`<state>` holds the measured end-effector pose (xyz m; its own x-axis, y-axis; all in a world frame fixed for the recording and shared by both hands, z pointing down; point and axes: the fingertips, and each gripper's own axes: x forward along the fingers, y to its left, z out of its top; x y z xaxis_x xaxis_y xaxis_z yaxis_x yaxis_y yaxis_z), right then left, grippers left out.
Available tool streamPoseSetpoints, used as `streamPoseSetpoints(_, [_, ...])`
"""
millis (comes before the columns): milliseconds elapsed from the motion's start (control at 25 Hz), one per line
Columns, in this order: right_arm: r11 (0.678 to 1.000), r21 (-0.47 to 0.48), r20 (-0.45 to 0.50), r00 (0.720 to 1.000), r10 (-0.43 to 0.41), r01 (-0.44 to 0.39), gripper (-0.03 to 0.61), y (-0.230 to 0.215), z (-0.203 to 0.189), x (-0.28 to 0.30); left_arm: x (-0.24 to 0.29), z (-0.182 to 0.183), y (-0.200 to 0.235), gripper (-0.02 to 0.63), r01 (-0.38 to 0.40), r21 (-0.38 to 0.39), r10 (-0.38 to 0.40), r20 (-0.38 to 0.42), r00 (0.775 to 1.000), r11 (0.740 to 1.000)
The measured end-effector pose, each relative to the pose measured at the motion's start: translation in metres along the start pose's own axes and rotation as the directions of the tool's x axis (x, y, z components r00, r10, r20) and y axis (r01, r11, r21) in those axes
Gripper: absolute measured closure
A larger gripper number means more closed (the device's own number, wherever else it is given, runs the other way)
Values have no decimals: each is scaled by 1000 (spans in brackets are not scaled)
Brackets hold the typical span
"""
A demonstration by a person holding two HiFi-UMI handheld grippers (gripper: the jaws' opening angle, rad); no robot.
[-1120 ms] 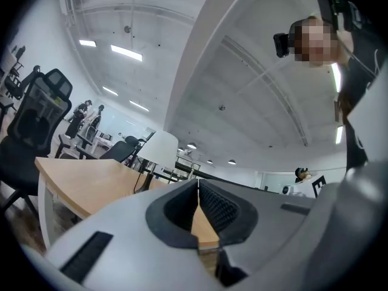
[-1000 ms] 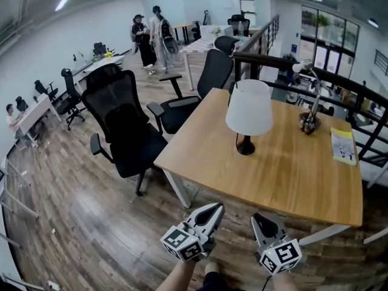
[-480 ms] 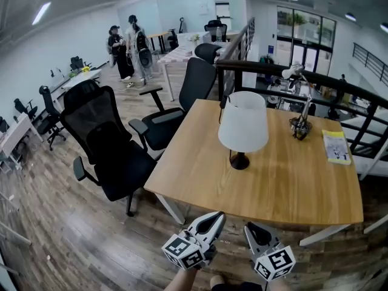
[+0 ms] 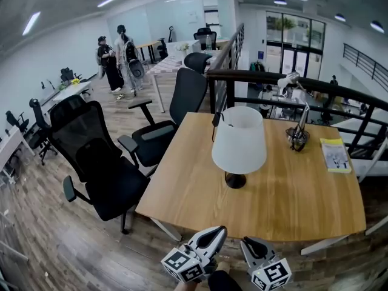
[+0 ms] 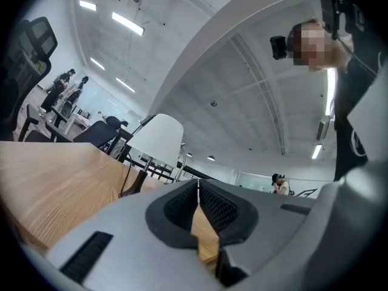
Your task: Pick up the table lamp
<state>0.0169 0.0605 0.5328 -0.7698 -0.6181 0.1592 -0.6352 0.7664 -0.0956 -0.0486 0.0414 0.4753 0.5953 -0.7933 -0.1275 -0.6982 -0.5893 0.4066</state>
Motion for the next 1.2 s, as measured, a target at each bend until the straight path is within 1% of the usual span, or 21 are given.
streamPoseSetpoints(280, [1000, -15, 35, 999, -5, 6, 525, -29, 19, 60, 46, 6, 43, 600, 42, 14, -41, -43, 998, 999])
streamPoseSetpoints(440, [1000, 1, 29, 999, -14, 14, 525, -39, 21, 85, 65, 7, 66, 600, 51, -3, -51, -83, 995, 999])
streamPoseSetpoints(520, [1000, 10, 25, 1000, -19, 18, 525, -46, 21, 95, 73, 7, 77, 600, 56, -33, -58, -94, 994, 998])
streamPoseSetpoints(680, [1000, 12, 21, 1000, -13, 13, 525, -56, 21, 111, 89, 3, 89, 600, 84, -131, -98, -99, 990, 988])
streamPoseSetpoints(840, [1000, 4, 3, 1000, -16, 16, 525, -65, 20, 122, 102, 0, 98, 600, 80, -154, -100, -124, 987, 985])
streamPoseSetpoints(920, [1000, 4, -1, 1000, -18, 18, 525, -72, 20, 125, 109, 1, 102, 598, 77, -176, -99, -122, 988, 981])
streamPoseSetpoints(1000, [1000, 13, -3, 1000, -24, 24, 525, -79, 21, 127, 114, 8, 106, 598, 83, -231, -107, -94, 990, 969])
streamPoseSetpoints(1080, [999, 20, -5, 1000, -30, 30, 525, -84, 19, 131, 120, 15, 110, 598, 106, -296, -128, -54, 990, 949])
streamPoseSetpoints(1120, [999, 24, -4, 999, -33, 33, 525, -86, 18, 133, 124, 17, 111, 598, 120, -320, -141, -43, 989, 940])
streamPoseSetpoints(1200, [999, 30, -1, 999, -37, 38, 525, -91, 20, 137, 131, 17, 111, 597, 144, -344, -169, -45, 985, 928])
